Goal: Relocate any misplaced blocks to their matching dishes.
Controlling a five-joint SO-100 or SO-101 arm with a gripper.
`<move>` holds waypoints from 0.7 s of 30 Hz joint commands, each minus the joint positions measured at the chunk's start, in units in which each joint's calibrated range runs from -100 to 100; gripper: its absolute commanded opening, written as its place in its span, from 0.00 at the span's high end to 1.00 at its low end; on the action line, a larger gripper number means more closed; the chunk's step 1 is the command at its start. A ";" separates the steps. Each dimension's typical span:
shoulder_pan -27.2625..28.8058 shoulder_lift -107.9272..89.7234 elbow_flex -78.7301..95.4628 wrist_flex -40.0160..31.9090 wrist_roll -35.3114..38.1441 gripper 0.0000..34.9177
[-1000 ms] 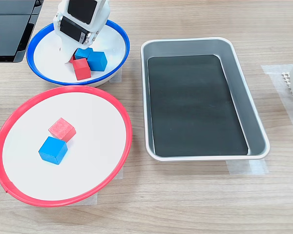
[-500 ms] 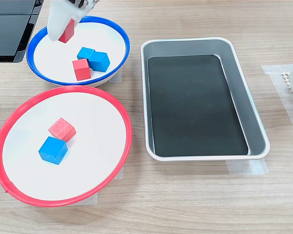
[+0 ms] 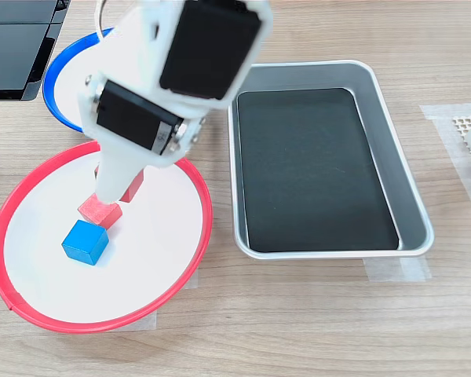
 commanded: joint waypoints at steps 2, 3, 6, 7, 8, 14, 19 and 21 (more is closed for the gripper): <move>-0.78 1.84 1.64 -4.58 -1.12 0.99; -0.87 2.78 2.01 -5.40 -1.37 0.99; -0.97 4.49 1.92 -6.39 -1.95 0.99; -0.97 5.08 1.74 -6.81 -2.20 0.99; -0.97 5.59 1.64 -7.05 -2.34 0.99; -0.87 7.81 1.37 -7.47 -2.30 0.99; -0.31 9.35 -0.08 -6.64 -2.34 0.88; -0.02 10.11 -1.18 -5.57 -2.25 0.81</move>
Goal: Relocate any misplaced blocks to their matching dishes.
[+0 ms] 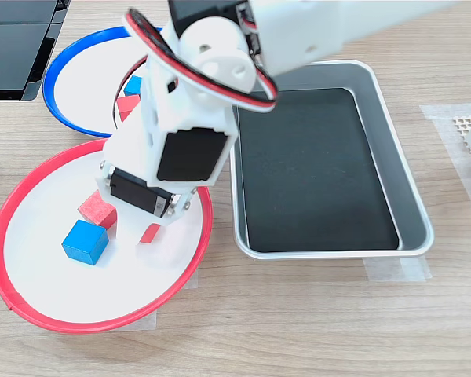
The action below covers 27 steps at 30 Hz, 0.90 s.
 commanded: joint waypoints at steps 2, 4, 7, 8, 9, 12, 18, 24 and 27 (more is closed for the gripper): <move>1.23 0.74 -4.54 1.70 0.24 0.79; 1.70 1.16 -5.18 1.70 0.24 0.78; 2.55 1.25 -6.54 1.78 0.15 0.71; 2.74 1.16 -7.09 1.95 0.15 0.69; 3.21 0.91 -7.82 2.11 0.05 0.67; 3.87 -0.20 -9.09 2.85 -0.34 0.59; 3.87 -7.96 -7.27 3.76 -1.17 0.52; 1.04 -17.43 -1.44 3.93 -7.33 0.60; 0.38 -18.28 1.38 3.60 -14.46 0.64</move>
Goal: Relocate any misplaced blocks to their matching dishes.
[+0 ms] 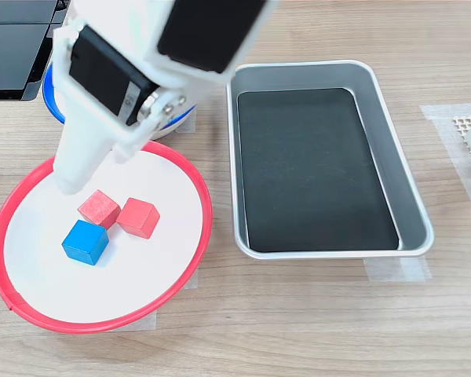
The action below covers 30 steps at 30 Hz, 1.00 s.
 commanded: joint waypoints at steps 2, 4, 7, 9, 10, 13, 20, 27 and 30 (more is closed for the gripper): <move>-0.41 -3.19 3.47 -0.81 -12.50 0.63; 0.34 -1.83 4.11 -1.06 -17.44 0.58; 2.13 0.99 2.74 -1.64 -23.00 0.51; 3.07 3.20 0.92 -2.13 -26.08 0.47; 3.45 4.14 -0.17 -2.22 -27.69 0.46; 4.01 6.36 -3.54 -0.48 -31.45 0.42; 2.98 6.79 -5.18 1.09 -35.31 0.42; 0.62 8.58 -7.45 1.91 -39.17 0.42; -0.51 10.54 -10.18 3.31 -39.90 0.42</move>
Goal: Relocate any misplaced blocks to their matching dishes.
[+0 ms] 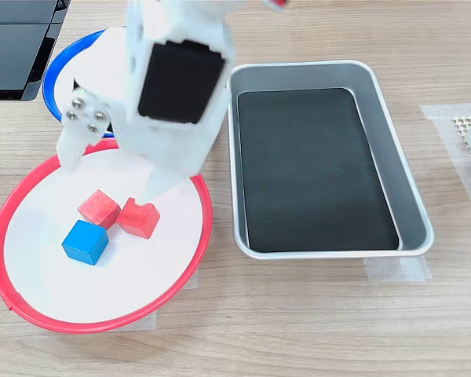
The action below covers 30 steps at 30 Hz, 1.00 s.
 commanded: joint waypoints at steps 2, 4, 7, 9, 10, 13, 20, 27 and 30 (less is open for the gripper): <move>-1.33 2.19 -6.93 2.10 -1.27 0.43; -1.42 3.81 -9.47 2.84 -1.56 0.43; -1.61 6.96 -14.30 4.33 -1.86 0.43; -1.61 9.18 -17.67 5.32 -1.86 0.43; -1.33 10.63 -19.67 5.82 -1.81 0.43; -0.86 13.36 -23.04 6.31 -1.66 0.43; -0.57 17.96 -27.86 7.14 -1.51 0.43; -1.42 19.84 -29.41 7.14 -1.71 0.44; -1.70 20.44 -29.59 6.97 -2.00 0.45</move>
